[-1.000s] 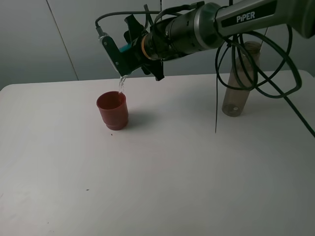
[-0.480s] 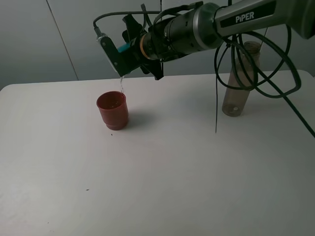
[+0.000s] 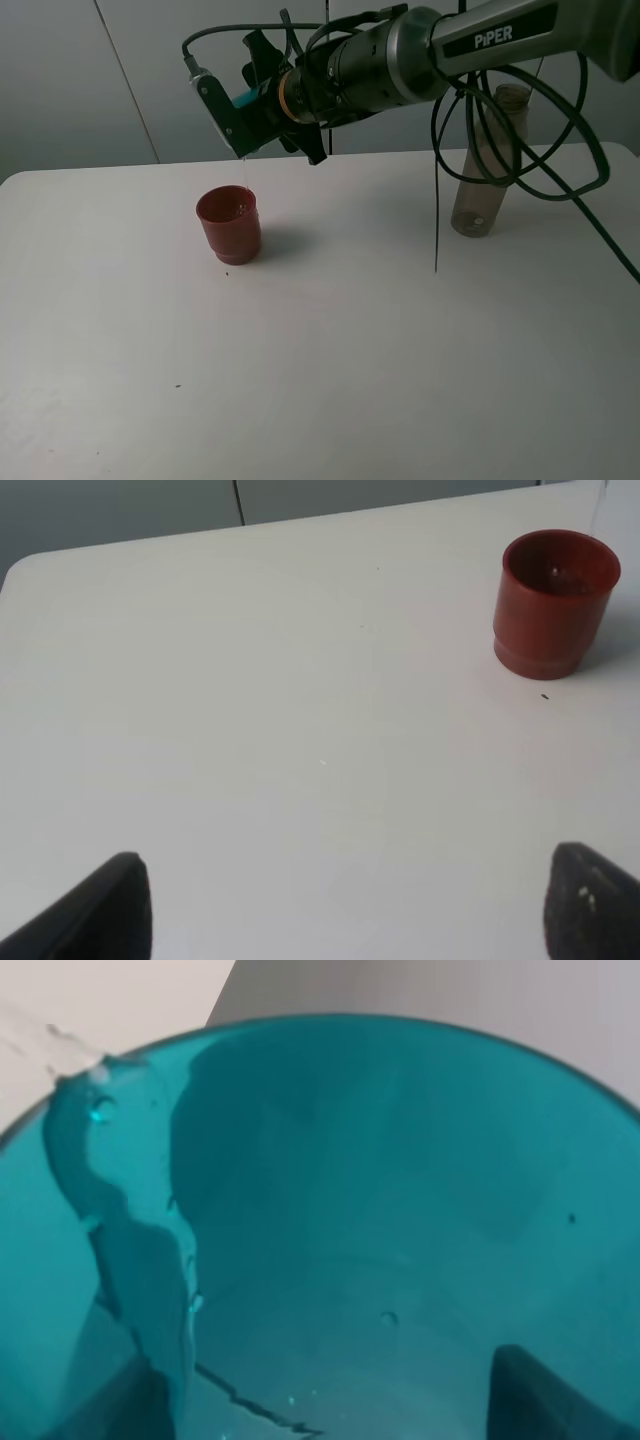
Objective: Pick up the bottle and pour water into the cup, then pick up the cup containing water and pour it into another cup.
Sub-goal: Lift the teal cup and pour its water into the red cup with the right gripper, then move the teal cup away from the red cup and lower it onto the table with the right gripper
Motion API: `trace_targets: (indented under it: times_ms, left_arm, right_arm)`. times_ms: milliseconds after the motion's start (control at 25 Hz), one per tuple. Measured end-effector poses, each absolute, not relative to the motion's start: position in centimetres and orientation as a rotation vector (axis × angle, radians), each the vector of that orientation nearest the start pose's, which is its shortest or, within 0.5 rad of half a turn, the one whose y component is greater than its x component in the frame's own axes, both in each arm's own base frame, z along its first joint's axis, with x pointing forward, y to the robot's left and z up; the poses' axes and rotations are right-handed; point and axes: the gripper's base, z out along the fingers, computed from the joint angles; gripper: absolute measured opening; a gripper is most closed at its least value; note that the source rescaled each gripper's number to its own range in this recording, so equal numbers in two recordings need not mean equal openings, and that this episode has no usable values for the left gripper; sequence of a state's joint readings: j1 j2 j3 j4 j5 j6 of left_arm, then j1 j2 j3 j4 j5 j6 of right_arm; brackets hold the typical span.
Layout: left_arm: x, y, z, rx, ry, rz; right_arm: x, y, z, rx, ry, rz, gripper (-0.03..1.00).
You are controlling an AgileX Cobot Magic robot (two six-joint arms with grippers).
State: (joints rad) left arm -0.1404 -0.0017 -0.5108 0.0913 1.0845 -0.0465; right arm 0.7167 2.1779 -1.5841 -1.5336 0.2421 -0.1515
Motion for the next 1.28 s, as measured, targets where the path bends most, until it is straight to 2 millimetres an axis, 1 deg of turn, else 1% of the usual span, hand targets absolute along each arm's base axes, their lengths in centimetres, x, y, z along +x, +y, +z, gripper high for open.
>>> trace_targets:
  times_ms: [600,880,1000,1040,1120,1280]
  left_arm:
    - [-0.7,0.8,27.9,0.090,2.050,-0.007]
    - [-0.7,0.8,27.9,0.090,2.050,-0.007]
    - [-0.7,0.8,27.9,0.090,2.050,-0.007]
    - [-0.7,0.8,27.9,0.090,2.050,-0.007]
    - [-0.7,0.8,27.9,0.090,2.050,-0.007]
    - [-0.7,0.8,27.9,0.090,2.050,-0.007]
  right_arm:
    - [38.9,31.5,18.8,-1.981,0.900,-0.834,0.05]
    - [38.8,31.6,18.8,-1.959,0.935,-0.808,0.05]
    - [38.7,31.5,18.8,-1.907,1.047,-0.728,0.05]
    - [38.6,31.5,18.9,-1.871,1.113,-0.681,0.05]
    - [38.3,31.3,20.0,-1.773,1.239,-0.583,0.05]
    - [37.4,29.7,22.3,-1.555,1.491,-0.371,0.05]
